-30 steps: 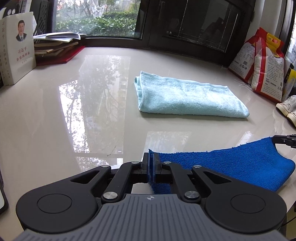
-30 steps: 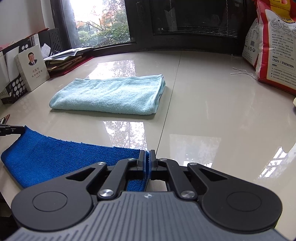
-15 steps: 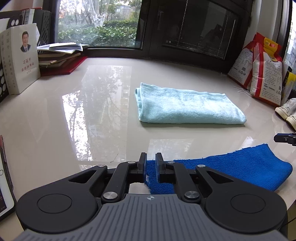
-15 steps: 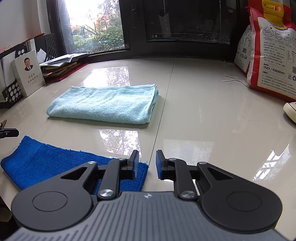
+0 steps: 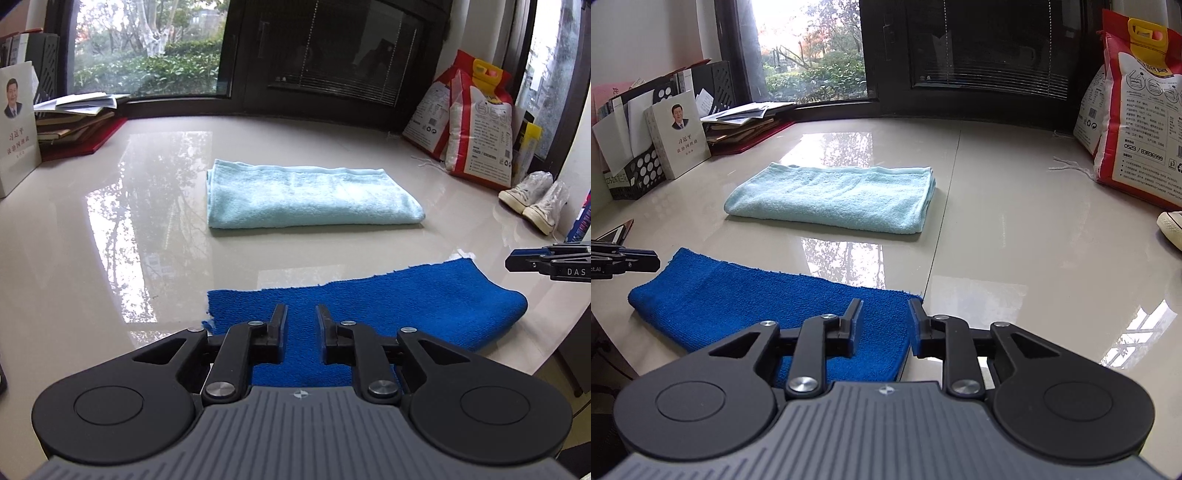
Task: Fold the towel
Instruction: 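Open both grippers and pull back from the dark-blue towel's edge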
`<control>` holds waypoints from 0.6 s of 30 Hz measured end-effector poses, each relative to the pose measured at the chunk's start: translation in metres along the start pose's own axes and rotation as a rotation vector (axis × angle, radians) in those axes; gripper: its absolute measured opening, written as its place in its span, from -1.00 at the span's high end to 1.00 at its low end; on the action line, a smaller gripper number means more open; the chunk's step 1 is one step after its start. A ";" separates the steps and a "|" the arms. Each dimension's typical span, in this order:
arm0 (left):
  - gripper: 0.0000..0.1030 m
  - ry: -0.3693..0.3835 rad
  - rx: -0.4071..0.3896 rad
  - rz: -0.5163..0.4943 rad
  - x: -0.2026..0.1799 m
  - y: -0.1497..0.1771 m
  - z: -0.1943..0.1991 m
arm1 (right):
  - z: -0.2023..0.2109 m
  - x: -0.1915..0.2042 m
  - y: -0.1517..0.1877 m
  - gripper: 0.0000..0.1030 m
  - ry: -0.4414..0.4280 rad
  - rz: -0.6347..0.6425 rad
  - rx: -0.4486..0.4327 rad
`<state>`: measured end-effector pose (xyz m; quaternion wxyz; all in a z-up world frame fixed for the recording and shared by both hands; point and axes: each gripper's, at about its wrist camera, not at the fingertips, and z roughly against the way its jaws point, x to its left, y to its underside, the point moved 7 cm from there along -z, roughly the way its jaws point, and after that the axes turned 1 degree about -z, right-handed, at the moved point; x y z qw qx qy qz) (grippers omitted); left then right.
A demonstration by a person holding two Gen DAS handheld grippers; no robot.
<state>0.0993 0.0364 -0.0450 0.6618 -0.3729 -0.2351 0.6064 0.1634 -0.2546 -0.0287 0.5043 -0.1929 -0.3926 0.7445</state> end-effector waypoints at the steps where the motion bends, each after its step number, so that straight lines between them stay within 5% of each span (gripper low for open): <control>1: 0.64 0.004 0.003 -0.007 -0.004 0.001 0.001 | 0.002 0.002 0.002 0.49 -0.004 0.002 0.001; 18: 0.29 -0.031 -0.009 -0.071 -0.043 0.021 0.003 | 0.009 0.036 0.030 0.24 -0.015 0.035 -0.003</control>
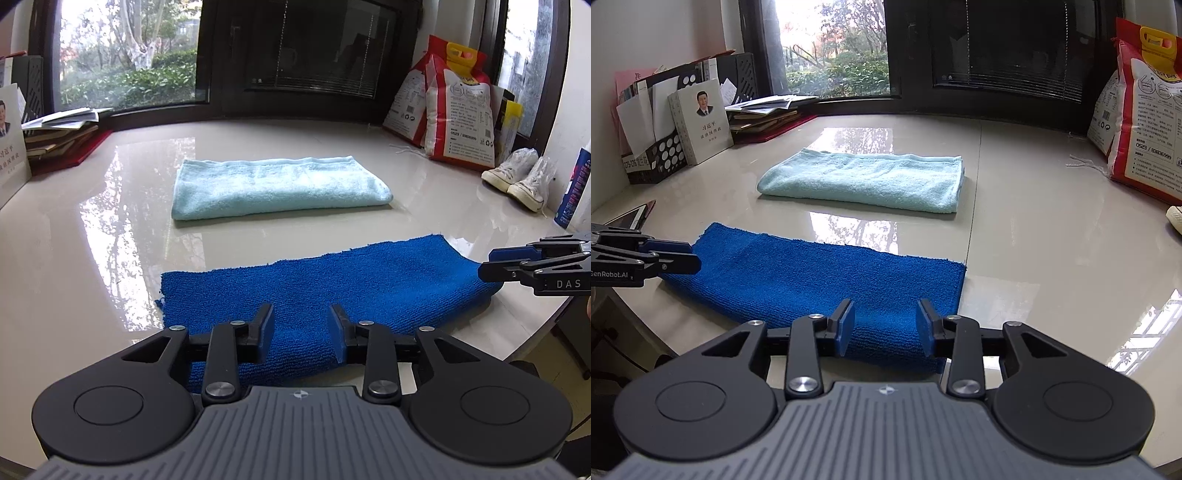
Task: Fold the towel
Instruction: 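Open both grippers and pull back from the dark-blue towel's edge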
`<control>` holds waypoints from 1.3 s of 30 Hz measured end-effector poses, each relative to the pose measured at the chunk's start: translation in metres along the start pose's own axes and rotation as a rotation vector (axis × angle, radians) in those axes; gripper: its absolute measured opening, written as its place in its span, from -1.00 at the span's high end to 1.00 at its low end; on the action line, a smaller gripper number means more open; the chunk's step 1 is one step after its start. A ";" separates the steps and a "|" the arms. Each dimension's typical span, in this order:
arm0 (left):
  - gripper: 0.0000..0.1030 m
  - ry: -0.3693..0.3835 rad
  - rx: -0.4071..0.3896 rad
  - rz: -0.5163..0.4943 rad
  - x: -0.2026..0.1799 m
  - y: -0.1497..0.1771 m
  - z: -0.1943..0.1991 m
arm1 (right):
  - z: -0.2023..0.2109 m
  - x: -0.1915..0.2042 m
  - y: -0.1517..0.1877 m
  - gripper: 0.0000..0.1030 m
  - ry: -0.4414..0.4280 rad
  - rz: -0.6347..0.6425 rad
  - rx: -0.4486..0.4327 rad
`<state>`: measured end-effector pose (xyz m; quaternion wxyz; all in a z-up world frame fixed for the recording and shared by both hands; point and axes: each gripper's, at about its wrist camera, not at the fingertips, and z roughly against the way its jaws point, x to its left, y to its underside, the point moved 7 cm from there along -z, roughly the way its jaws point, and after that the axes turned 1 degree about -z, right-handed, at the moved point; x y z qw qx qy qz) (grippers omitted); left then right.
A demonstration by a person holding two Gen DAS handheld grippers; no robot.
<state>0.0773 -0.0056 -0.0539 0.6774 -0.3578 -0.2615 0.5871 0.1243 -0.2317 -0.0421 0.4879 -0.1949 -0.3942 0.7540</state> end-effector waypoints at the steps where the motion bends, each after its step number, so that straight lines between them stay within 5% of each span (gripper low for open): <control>1: 0.29 -0.002 0.007 -0.004 0.000 0.002 -0.001 | -0.001 0.001 0.002 0.24 0.007 0.007 0.003; 27: 0.26 -0.035 0.038 0.006 0.014 0.025 -0.007 | -0.011 -0.002 0.031 0.18 0.039 0.029 0.047; 39: 0.06 -0.143 -0.017 0.111 0.043 0.017 0.032 | 0.002 0.004 0.010 0.03 0.020 0.048 0.002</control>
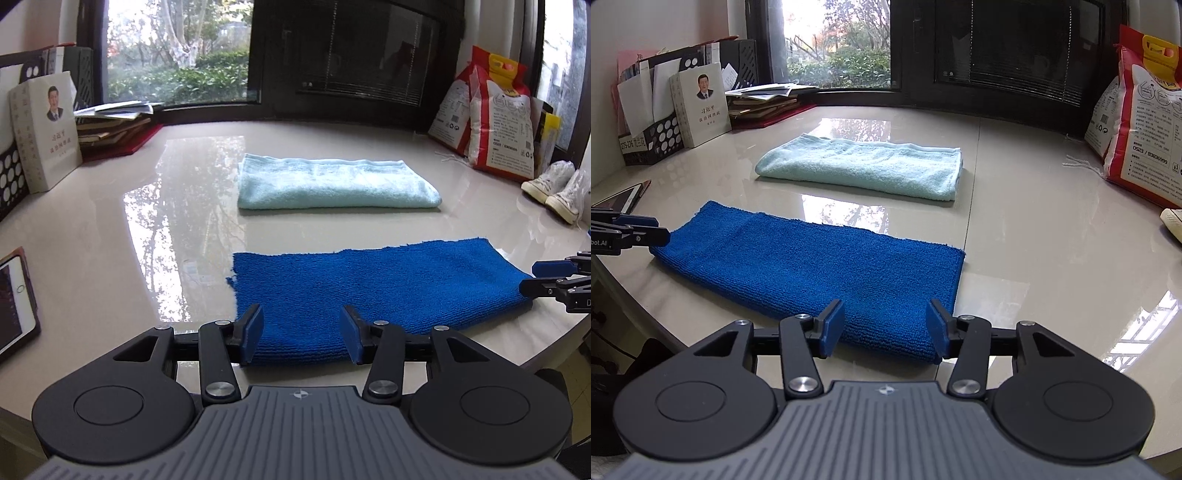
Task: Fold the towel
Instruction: 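Open both grippers and pull back from the dark-blue towel's edge, then close the left gripper on one corner of the dark-blue towel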
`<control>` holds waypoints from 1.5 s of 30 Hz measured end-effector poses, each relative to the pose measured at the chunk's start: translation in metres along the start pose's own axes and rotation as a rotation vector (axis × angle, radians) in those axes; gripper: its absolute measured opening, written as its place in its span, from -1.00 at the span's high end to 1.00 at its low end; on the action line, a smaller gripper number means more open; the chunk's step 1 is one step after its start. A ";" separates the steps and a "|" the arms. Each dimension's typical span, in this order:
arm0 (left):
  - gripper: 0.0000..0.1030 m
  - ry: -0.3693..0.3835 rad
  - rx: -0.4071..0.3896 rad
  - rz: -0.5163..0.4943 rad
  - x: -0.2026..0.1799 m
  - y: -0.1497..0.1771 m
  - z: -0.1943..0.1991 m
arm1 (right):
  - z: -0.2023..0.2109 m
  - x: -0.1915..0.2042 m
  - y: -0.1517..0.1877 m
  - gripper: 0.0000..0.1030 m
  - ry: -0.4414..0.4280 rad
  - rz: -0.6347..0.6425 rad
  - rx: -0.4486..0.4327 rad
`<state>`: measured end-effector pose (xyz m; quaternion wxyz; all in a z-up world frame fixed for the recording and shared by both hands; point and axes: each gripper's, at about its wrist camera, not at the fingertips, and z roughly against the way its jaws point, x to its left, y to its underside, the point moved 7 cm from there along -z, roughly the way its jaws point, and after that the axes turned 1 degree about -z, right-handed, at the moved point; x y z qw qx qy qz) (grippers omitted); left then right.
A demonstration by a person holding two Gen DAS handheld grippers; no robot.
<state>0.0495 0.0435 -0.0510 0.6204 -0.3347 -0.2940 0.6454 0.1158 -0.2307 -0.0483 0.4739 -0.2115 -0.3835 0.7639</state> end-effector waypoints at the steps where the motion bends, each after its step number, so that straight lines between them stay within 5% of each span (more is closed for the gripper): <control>1: 0.06 -0.007 0.006 0.022 0.005 0.002 0.002 | 0.000 0.001 -0.002 0.03 -0.005 0.005 -0.001; 6: 0.06 -0.034 0.018 0.132 0.022 0.012 0.005 | -0.004 0.011 -0.006 0.02 -0.032 0.031 0.007; 14: 0.08 0.025 0.048 0.373 0.038 0.021 -0.001 | -0.004 0.022 -0.006 0.02 -0.057 0.050 0.009; 26: 0.33 0.122 0.042 0.632 0.050 0.029 -0.011 | -0.002 0.021 -0.003 0.01 -0.052 0.040 0.007; 29: 0.53 0.122 0.034 0.686 0.054 0.032 -0.013 | -0.001 0.022 -0.003 0.01 -0.054 0.042 0.007; 35: 0.85 0.100 0.023 0.692 0.053 0.036 -0.015 | -0.001 0.021 -0.003 0.01 -0.054 0.041 0.009; 45: 0.88 0.059 -0.054 0.539 0.036 0.023 -0.005 | 0.000 0.028 -0.021 0.01 -0.098 0.042 -0.002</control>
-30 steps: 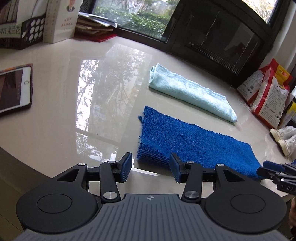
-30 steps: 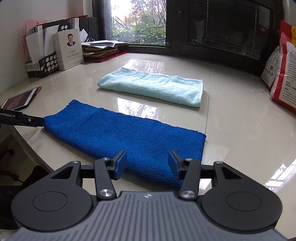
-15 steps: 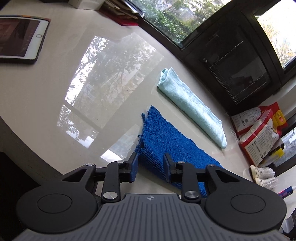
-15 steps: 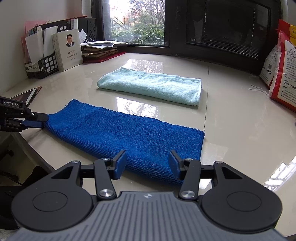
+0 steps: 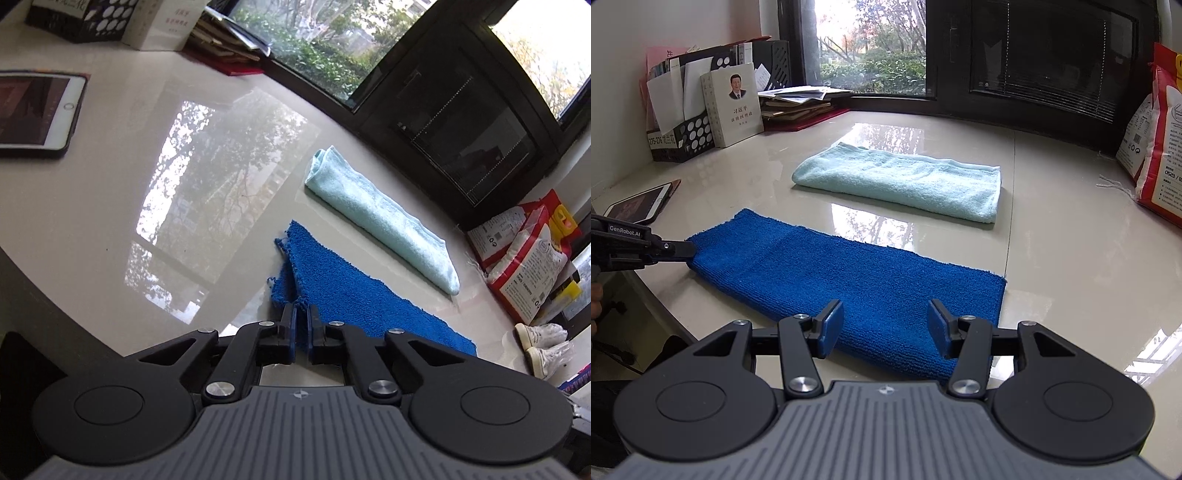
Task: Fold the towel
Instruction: 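Close the left gripper on one corner of the dark-blue towel, then grasp the towel's other corner with the right gripper beside the left gripper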
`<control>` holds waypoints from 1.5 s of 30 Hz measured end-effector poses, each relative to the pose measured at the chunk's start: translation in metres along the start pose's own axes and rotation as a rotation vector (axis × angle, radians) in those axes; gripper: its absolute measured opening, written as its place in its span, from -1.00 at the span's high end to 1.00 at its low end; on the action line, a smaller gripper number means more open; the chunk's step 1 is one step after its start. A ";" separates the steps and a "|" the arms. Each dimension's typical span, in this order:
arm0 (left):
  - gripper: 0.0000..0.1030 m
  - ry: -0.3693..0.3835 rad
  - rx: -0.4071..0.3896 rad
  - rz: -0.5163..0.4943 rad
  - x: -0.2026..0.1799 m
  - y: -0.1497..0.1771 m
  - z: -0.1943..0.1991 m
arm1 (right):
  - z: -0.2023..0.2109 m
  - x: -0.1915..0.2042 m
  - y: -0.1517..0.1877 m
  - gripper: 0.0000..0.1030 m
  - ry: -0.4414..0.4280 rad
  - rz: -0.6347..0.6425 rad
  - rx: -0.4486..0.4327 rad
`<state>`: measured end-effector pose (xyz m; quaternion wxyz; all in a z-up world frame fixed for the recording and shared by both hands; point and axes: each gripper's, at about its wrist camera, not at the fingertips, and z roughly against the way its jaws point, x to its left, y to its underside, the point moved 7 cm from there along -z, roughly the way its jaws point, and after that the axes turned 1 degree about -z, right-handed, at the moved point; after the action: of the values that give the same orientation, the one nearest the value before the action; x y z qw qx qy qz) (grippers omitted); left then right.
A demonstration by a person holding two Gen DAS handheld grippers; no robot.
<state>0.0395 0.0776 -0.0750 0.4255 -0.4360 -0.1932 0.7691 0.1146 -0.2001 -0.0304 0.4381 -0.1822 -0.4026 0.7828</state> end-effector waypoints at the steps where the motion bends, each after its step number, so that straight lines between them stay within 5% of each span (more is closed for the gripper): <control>1: 0.88 0.001 -0.010 -0.019 -0.003 0.000 0.001 | -0.001 0.002 -0.004 0.01 -0.013 0.000 0.000; 13: 0.88 0.052 -0.023 -0.096 -0.016 0.006 -0.002 | -0.053 0.060 -0.072 0.01 -0.264 0.018 0.094; 20: 0.88 0.059 -0.034 -0.109 -0.012 0.009 -0.004 | -0.096 0.108 -0.091 0.01 -0.335 0.082 0.190; 37: 0.87 0.074 -0.008 -0.078 0.014 0.009 -0.003 | -0.171 0.175 -0.107 0.05 -0.291 0.273 0.265; 45: 0.87 0.095 0.005 -0.069 0.018 0.009 -0.005 | -0.199 0.173 -0.108 0.33 -0.297 0.313 0.321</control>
<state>0.0345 0.0872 -0.0929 0.4616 -0.4640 -0.1860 0.7328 0.2044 0.0686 -0.0545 0.2712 -0.0535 -0.3004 0.9129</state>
